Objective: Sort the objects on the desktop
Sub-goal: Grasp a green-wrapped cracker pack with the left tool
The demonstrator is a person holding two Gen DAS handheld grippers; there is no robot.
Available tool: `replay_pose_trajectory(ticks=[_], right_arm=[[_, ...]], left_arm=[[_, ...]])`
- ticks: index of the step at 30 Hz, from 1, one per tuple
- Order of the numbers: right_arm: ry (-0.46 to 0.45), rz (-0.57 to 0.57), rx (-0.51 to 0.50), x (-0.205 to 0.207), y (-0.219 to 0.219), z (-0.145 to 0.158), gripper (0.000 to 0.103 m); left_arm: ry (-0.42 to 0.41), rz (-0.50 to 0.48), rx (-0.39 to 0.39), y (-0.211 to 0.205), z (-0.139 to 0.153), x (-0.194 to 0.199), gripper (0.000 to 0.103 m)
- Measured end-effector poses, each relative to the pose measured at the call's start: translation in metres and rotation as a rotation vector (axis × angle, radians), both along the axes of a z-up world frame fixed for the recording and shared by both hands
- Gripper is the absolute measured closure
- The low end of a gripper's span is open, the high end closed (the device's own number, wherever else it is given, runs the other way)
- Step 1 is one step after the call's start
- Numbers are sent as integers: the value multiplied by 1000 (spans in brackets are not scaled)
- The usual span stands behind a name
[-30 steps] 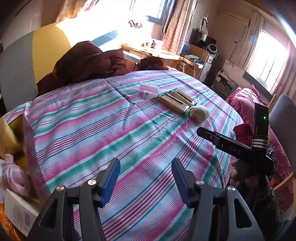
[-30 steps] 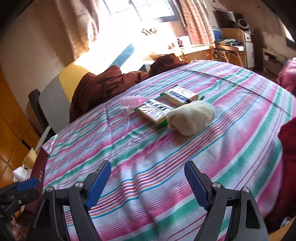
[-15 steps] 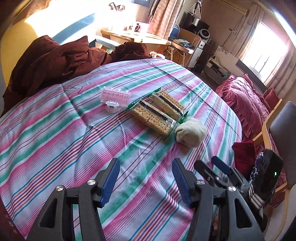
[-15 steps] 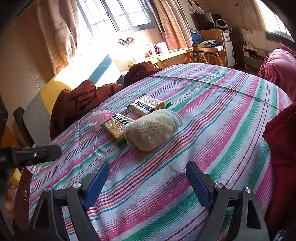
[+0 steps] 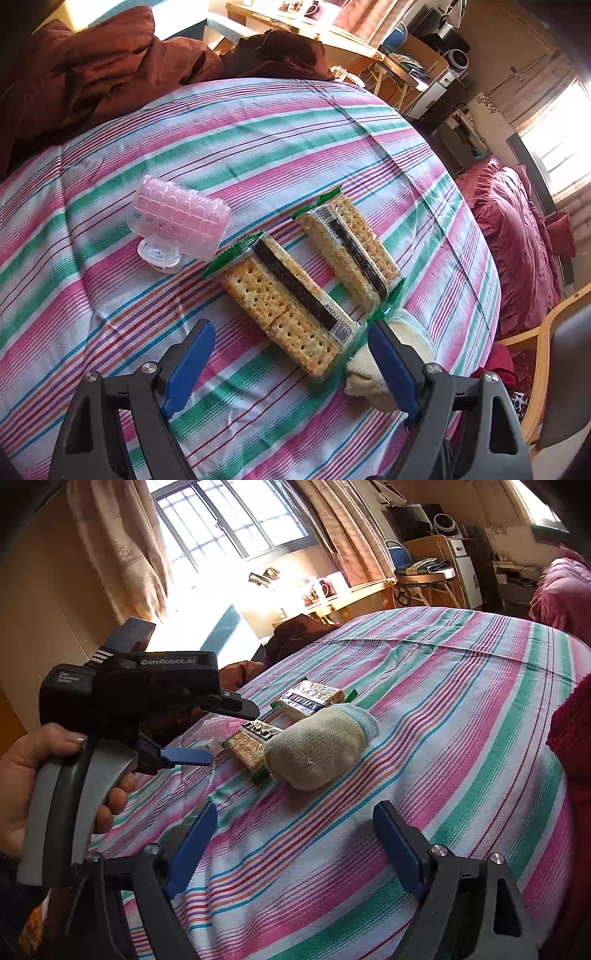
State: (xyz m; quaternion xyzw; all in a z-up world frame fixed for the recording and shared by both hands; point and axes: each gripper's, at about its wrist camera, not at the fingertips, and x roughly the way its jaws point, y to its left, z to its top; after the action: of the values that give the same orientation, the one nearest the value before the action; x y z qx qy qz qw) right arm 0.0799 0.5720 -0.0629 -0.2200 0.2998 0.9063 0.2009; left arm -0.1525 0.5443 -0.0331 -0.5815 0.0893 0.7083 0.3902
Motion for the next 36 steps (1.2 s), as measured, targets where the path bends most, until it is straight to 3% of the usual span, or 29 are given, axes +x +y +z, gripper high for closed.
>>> replay_pose_trajectory(ticks=[7, 12, 14, 16, 21, 28, 36], right_arm=[[33, 10, -7, 1, -2, -1, 14], [40, 18, -5, 0, -3, -2, 12], [42, 21, -4, 0, -3, -3, 12], [42, 22, -3, 0, -2, -2, 11], [35, 28, 0, 0, -3, -3, 11], [21, 33, 3, -1, -3, -2, 10], [-32, 36, 16, -6, -3, 3, 10]], left_arm=[[37, 1, -126, 28, -11, -3, 16], [10, 22, -140, 36, -20, -5, 16], [25, 31, -143, 36, -20, -5, 19], [52, 36, -145, 33, -19, -5, 31], [78, 7, -116, 19, -18, -3, 40], [138, 3, -64, -32, -11, 12, 46], [175, 9, 18, -137, 1, 52, 49]])
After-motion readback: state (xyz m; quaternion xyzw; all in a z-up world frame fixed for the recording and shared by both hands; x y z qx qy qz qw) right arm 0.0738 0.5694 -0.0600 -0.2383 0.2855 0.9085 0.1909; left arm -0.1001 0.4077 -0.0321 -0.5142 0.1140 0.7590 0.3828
